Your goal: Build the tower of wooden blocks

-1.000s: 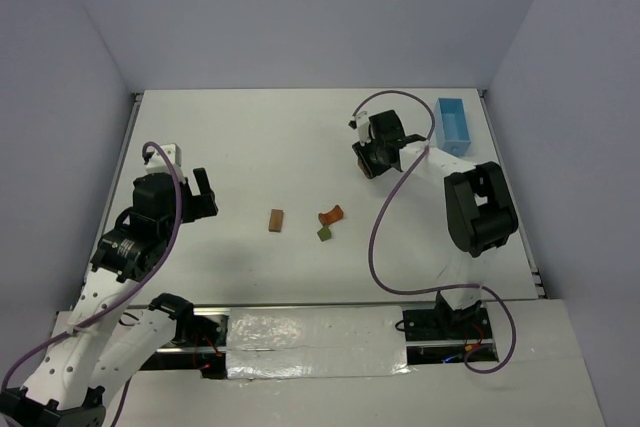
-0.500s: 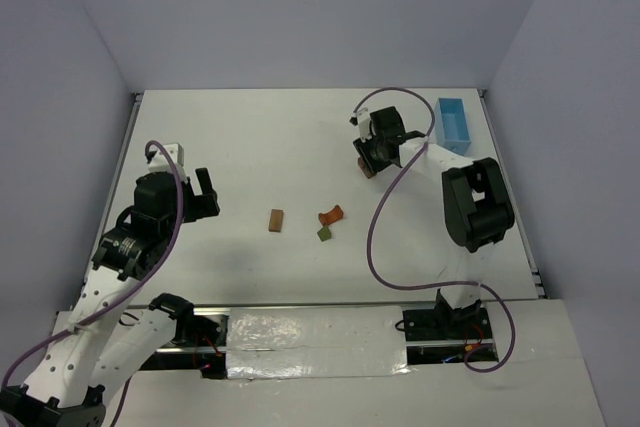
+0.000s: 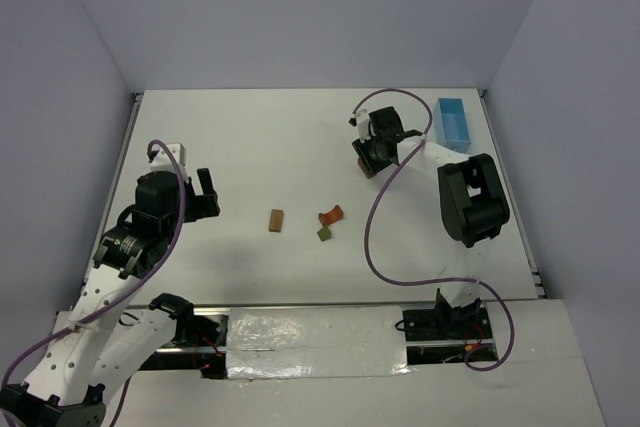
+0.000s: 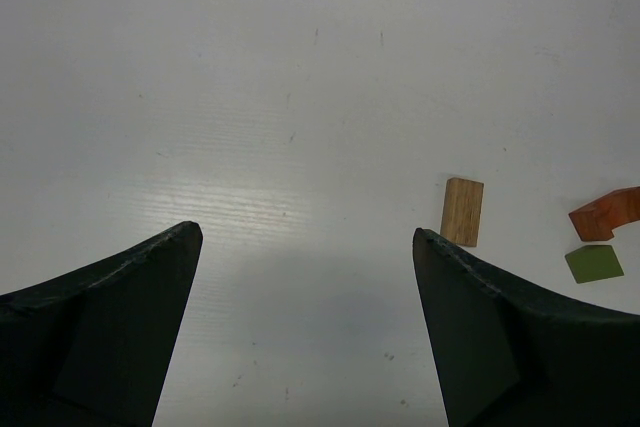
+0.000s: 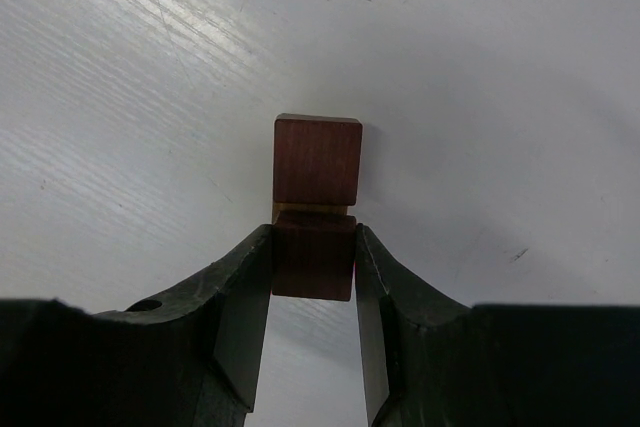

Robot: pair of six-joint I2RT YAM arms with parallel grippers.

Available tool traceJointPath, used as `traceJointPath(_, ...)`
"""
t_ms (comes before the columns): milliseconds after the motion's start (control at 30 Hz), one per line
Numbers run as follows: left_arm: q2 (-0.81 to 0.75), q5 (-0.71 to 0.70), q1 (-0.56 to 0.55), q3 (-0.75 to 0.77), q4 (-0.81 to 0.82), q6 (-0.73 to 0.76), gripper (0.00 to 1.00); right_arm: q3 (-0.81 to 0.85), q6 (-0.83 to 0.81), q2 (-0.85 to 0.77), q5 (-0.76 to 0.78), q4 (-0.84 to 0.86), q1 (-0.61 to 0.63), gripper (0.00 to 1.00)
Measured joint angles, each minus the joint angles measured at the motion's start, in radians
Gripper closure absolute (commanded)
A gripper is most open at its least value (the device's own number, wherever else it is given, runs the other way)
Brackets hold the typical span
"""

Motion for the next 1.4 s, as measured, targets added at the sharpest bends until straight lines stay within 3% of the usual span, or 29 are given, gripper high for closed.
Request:
traceJointPath(267, 0.0, 0.006, 0.0, 0.0, 0.0, 0.0, 0.01, 0.002, 0.0, 0.002, -0.018, -0.005, -0.002, 0.48)
traceJointPath(767, 0.0, 0.017, 0.0, 0.0, 0.006, 0.002, 0.0, 0.013, 0.001, 0.004, -0.043, -0.017, -0.014, 0.47)
traceJointPath(1100, 0.0, 0.021, 0.0, 0.0, 0.006, 0.002, 0.0, 0.019, 0.001, 0.01, -0.053, -0.042, -0.02, 0.6)
traceJointPath(1400, 0.0, 0.023, 0.0, 0.0, 0.006, 0.002, 0.01, 0.023, 0.002, 0.01, -0.065, -0.048, -0.021, 0.62)
